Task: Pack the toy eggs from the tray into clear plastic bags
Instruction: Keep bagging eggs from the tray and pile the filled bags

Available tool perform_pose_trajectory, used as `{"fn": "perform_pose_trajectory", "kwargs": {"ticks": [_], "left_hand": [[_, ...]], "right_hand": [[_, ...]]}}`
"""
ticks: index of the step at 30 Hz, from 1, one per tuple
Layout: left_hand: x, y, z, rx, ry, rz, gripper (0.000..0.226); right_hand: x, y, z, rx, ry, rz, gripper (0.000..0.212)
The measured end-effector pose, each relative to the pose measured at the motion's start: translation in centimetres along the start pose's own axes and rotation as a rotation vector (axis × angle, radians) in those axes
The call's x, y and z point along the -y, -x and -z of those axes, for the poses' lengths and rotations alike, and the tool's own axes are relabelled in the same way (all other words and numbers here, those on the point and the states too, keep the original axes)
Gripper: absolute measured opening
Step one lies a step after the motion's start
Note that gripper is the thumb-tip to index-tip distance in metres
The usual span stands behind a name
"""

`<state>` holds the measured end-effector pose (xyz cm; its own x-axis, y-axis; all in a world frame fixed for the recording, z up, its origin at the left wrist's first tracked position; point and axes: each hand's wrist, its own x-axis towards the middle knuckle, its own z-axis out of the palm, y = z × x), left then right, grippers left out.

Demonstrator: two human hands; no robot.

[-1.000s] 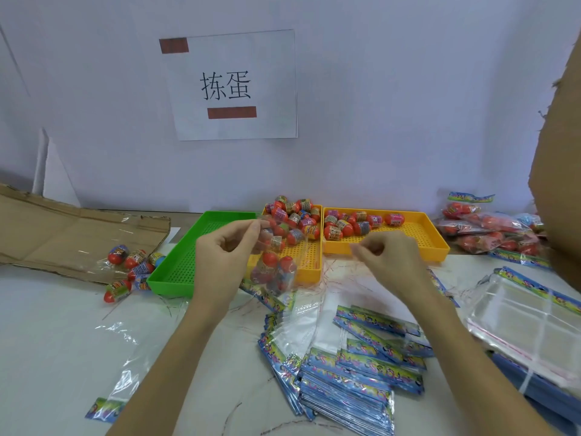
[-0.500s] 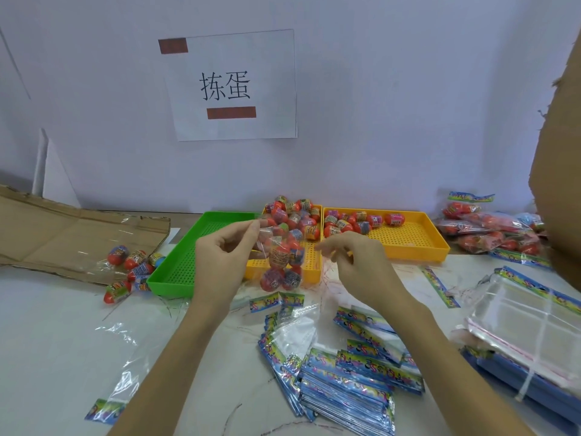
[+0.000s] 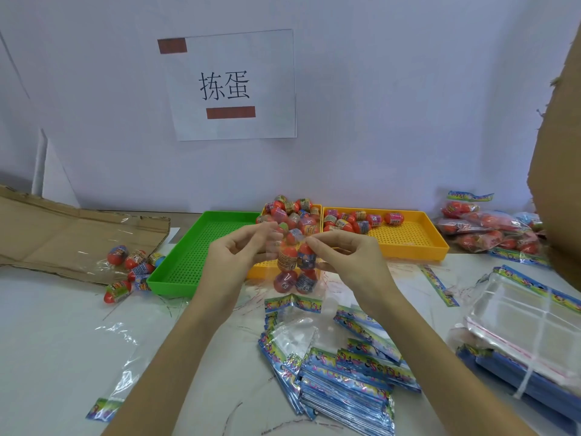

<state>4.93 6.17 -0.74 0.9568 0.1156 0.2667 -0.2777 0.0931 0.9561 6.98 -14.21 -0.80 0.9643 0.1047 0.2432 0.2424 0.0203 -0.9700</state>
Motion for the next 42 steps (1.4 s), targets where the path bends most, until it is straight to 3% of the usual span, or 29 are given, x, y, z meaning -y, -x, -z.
{"fn": "perform_pose_trajectory", "kwargs": {"ticks": [4, 8, 11, 18, 22, 27, 30, 36, 42], "left_hand": [[0.3, 0.0, 0.0, 0.021, -0.056, -0.007, 0.024], [0.4, 0.0, -0.2, -0.055, 0.048, 0.015, 0.034], [0.4, 0.0, 0.0, -0.054, 0.1, 0.047, 0.027], [-0.1, -0.4, 0.5, -0.058, 0.332, 0.244, 0.023], [-0.3, -0.5, 0.7, -0.005, 0.333, 0.294, 0.017], [-0.5, -0.4, 1.5, 0.014, 0.242, 0.219, 0.022], [-0.6, -0.4, 1.6, 0.062, 0.164, 0.147, 0.024], [-0.7, -0.4, 1.6, 0.104, 0.056, 0.055, 0.029], [-0.8, -0.3, 2.1, 0.174, -0.107, -0.075, 0.019]], "right_hand": [[0.1, 0.0, 0.6, -0.004, -0.021, -0.035, 0.012], [0.2, 0.0, 0.9, 0.014, -0.01, -0.02, 0.011], [0.2, 0.1, 0.9, 0.045, -0.029, -0.015, 0.014], [0.7, -0.2, 1.4, 0.106, -0.052, 0.019, 0.019], [0.6, -0.3, 2.1, 0.155, -0.068, 0.009, 0.019], [0.7, -0.5, 3.1, 0.252, -0.039, -0.017, 0.019], [0.5, -0.6, 3.4, 0.23, -0.039, -0.026, 0.02], [0.1, -1.0, 3.5, 0.208, -0.219, -0.08, 0.021], [0.0, -1.0, 3.6, 0.246, -0.311, -0.122, 0.021]]}}
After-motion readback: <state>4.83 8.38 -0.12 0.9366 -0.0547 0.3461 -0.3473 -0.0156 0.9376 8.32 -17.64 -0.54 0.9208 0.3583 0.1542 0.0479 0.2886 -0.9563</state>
